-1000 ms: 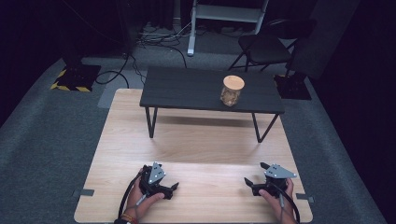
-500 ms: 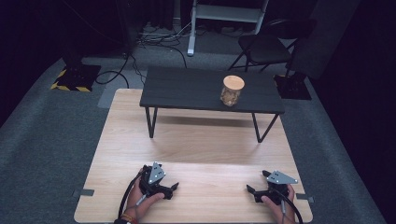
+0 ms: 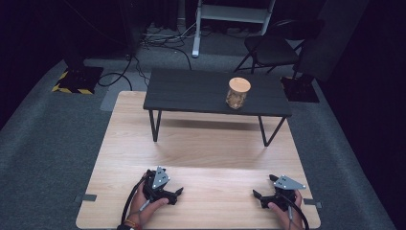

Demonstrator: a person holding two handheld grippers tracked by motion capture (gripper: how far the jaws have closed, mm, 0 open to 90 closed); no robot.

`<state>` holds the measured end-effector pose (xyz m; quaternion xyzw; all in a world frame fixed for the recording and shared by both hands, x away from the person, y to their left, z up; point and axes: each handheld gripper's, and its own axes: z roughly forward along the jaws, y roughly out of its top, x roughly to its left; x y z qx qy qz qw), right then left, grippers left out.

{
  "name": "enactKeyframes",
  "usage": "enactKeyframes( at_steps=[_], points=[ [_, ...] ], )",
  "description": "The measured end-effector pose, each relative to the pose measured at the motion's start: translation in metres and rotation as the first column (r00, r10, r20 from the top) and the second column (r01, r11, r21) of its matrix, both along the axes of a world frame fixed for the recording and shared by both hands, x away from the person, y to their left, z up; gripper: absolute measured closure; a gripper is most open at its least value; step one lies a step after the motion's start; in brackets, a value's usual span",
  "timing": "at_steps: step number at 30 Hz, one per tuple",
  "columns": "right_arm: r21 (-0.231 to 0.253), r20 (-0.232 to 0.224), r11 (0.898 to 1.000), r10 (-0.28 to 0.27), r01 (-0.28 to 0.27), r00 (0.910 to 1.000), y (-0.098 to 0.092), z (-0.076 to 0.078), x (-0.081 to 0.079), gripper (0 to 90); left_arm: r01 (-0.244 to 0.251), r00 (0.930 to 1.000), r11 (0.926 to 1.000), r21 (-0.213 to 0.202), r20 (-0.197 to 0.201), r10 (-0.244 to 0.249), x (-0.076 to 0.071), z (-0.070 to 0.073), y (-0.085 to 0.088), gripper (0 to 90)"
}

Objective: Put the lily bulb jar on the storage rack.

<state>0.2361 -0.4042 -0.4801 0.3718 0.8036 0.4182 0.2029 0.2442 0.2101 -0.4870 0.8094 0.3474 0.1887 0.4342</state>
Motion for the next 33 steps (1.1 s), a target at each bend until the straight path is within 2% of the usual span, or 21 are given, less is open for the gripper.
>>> enactKeyframes(
  at_steps=[33],
  points=[
    [0.0,-0.003,1.0,-0.007,0.007,1.0,0.0016,0.0002,-0.0002,0.0,-0.003,1.0,1.0,0.0,0.0,0.003,-0.0004,0.0,-0.0005,0.6]
  ],
)
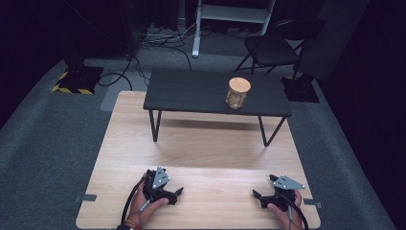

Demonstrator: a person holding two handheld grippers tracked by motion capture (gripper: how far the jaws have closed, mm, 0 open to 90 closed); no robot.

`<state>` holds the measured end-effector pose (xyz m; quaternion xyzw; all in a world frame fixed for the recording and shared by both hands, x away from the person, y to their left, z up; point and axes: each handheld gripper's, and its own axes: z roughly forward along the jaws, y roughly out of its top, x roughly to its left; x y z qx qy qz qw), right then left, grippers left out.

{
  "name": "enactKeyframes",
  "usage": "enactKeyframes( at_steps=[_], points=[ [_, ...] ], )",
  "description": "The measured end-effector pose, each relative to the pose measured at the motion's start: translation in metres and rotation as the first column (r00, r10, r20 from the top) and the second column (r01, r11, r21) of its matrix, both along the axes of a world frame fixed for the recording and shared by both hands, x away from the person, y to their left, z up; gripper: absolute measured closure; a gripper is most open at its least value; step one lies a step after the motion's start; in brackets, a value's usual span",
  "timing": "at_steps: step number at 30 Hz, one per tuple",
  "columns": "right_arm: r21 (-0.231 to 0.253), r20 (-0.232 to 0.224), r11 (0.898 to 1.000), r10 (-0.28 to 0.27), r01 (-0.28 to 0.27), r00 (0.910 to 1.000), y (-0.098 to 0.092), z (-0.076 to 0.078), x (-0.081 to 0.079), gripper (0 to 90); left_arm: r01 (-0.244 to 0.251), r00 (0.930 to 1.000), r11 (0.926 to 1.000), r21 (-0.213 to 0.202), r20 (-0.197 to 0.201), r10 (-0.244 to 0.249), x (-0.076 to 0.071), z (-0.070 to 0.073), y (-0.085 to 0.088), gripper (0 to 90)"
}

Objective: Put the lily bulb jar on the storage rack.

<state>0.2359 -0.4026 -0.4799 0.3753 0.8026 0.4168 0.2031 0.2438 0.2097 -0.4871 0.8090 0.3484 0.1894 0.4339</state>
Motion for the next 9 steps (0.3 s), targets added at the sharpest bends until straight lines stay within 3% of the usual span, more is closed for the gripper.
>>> enactKeyframes(
  at_steps=[9],
  points=[
    [0.001,0.0,1.0,-0.003,0.003,1.0,0.0003,-0.0001,0.0,0.0,-0.003,1.0,1.0,-0.001,0.0,0.003,-0.0002,0.0,-0.0005,0.6]
  ],
)
